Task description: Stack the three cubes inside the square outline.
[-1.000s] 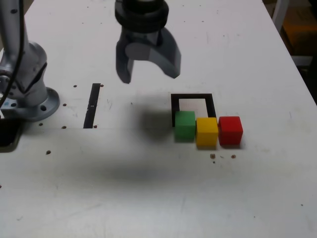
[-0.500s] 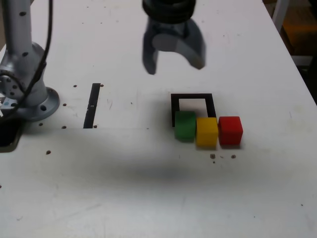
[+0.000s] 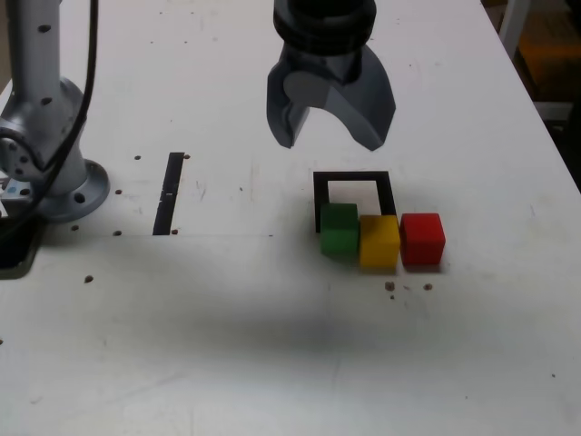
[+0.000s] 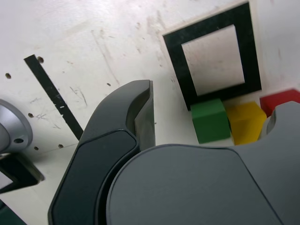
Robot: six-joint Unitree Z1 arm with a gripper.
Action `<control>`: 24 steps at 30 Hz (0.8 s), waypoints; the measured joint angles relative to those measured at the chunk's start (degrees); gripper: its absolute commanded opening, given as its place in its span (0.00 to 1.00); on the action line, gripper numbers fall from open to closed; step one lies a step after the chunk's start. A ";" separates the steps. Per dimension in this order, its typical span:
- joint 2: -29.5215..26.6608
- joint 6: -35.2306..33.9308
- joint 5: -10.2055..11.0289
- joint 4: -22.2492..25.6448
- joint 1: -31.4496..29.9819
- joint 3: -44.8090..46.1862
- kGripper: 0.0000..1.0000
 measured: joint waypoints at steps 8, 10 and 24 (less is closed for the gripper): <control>0.78 8.07 2.06 0.22 -5.78 -4.50 0.89; 1.14 10.49 3.44 0.24 -7.26 -5.98 0.89; 7.74 30.40 6.16 -0.18 -11.66 -13.50 0.89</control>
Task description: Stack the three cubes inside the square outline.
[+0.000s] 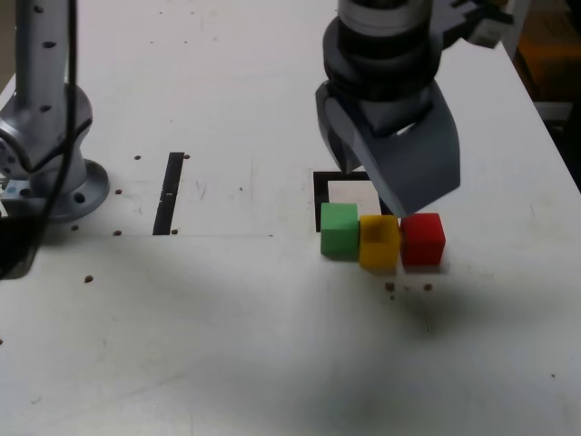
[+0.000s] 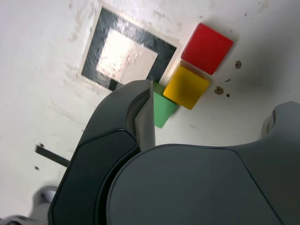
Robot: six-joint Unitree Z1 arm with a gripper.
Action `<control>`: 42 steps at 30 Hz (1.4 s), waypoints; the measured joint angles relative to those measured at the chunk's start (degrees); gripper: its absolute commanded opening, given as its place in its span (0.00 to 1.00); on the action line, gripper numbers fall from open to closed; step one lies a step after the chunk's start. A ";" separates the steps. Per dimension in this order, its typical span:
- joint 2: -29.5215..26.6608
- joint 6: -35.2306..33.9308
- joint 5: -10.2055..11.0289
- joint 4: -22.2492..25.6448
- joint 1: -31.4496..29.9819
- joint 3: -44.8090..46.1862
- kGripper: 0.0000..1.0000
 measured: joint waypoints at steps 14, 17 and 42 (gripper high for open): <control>7.11 9.61 8.29 4.18 0.18 -9.59 0.89; 8.51 10.13 8.50 4.54 0.45 -10.82 0.89; 14.52 10.24 7.10 2.95 0.51 -11.58 0.88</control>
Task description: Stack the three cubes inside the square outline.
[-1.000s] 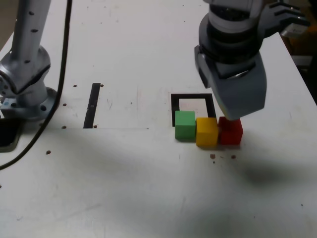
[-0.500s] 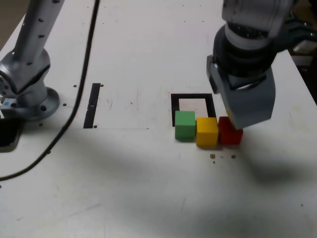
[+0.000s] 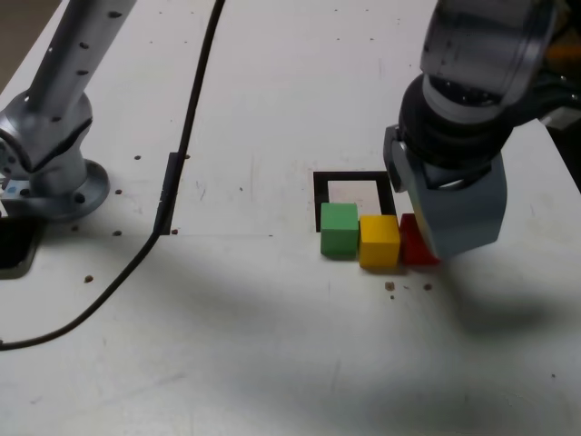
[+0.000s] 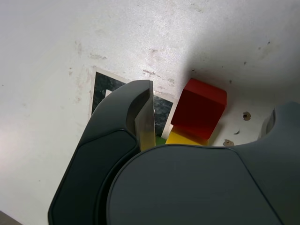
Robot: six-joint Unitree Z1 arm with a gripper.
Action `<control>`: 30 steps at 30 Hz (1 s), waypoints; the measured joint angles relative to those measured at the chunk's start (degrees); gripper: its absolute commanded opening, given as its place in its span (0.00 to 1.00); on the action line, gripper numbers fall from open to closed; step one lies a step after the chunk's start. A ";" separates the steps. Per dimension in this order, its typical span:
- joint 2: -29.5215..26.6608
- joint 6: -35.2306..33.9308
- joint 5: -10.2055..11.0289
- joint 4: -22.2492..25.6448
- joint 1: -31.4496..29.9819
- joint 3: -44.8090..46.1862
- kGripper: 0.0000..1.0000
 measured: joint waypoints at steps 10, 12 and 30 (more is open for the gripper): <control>1.13 0.00 -0.13 -0.39 0.00 -0.19 0.88; 1.48 0.00 -0.29 -0.39 0.00 -0.19 0.88; 3.20 0.00 -1.09 -0.95 0.40 -0.40 0.88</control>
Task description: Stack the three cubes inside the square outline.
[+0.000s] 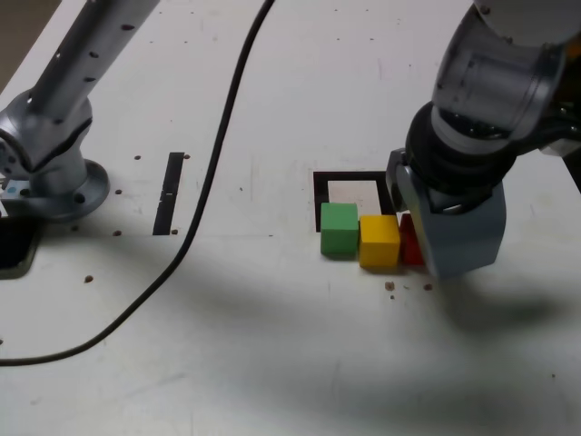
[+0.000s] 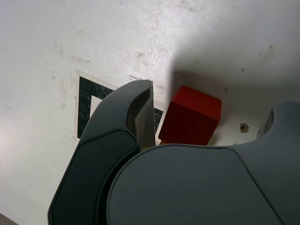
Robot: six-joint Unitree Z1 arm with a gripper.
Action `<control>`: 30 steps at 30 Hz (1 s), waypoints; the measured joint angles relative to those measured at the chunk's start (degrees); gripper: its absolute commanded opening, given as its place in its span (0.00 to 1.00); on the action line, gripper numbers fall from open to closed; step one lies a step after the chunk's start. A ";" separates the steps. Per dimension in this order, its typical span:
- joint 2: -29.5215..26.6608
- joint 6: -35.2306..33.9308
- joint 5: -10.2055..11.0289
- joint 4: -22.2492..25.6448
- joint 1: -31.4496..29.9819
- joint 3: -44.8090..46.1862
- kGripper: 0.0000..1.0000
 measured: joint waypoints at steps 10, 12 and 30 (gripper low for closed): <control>1.12 0.00 -0.56 0.09 0.84 -0.41 0.88; 1.49 0.00 -0.70 0.09 0.86 -0.41 0.87; 1.63 -0.01 -1.49 -3.23 0.87 1.20 0.62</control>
